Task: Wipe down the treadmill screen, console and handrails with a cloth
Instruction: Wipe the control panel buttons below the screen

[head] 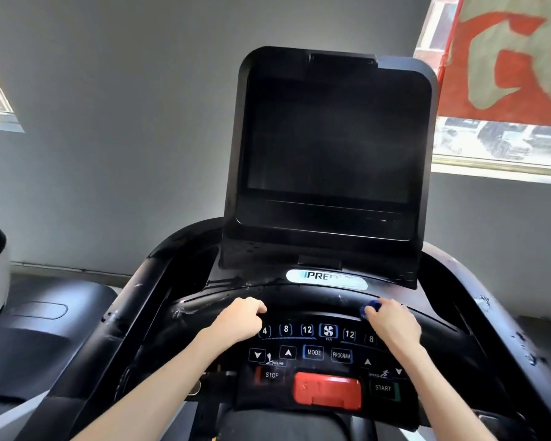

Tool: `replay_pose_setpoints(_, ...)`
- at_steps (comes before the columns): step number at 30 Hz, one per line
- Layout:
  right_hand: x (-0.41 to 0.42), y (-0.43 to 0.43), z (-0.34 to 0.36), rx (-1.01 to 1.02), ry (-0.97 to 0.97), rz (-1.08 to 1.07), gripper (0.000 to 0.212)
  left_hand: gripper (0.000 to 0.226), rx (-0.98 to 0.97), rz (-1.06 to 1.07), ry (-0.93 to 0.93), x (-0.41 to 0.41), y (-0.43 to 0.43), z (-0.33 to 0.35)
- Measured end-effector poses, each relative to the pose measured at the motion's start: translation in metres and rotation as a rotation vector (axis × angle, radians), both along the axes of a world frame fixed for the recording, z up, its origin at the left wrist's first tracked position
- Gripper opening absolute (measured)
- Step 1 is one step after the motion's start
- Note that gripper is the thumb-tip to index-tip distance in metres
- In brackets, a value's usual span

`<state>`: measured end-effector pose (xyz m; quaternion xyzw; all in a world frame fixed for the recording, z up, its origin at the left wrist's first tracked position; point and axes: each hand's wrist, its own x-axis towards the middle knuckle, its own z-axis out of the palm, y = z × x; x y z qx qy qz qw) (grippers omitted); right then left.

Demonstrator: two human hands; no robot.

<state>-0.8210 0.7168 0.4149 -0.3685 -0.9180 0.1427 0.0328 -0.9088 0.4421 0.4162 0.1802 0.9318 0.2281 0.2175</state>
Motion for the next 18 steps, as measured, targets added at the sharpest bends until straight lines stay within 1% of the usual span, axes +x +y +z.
replay_pose_setpoints(3, -0.017, -0.029, 0.000, 0.052, 0.002, 0.031, 0.029, 0.057, 0.008, 0.028, 0.008, -0.002, 0.003, -0.001)
replay_pose_setpoints(5, -0.033, -0.061, 0.002, 0.019, 0.027, 0.144, 0.030, 0.053, 0.006, 0.045, 0.029, -0.004, 0.007, 0.000)
replay_pose_setpoints(8, -0.047, -0.102, 0.001, 0.003, 0.045, 0.390, 0.030, 0.049, 0.015, 0.059, 0.055, -0.007, 0.016, 0.001)
replay_pose_setpoints(10, -0.047, -0.101, 0.007, -0.053, 0.020, 0.449, 0.029, 0.048, 0.011, 0.072, 0.057, -0.009, 0.020, 0.003)
replay_pose_setpoints(12, -0.040, -0.077, 0.016, -0.140, -0.021, 0.370, 0.023, 0.047, 0.012, 0.105, 0.042, -0.010, 0.021, 0.003)
replay_pose_setpoints(13, -0.035, -0.059, 0.018, -0.139, -0.052, 0.309, 0.024, 0.047, 0.019, 0.120, 0.026, -0.010, 0.020, 0.003)
replay_pose_setpoints(16, -0.013, -0.006, 0.012, -0.057, -0.138, 0.114, 0.032, 0.050, 0.033, 0.134, -0.012, -0.012, 0.016, -0.003)
replay_pose_setpoints(18, -0.005, 0.010, 0.006, -0.042, -0.155, 0.024, 0.033, 0.051, 0.042, 0.132, -0.004, -0.012, 0.013, -0.007)
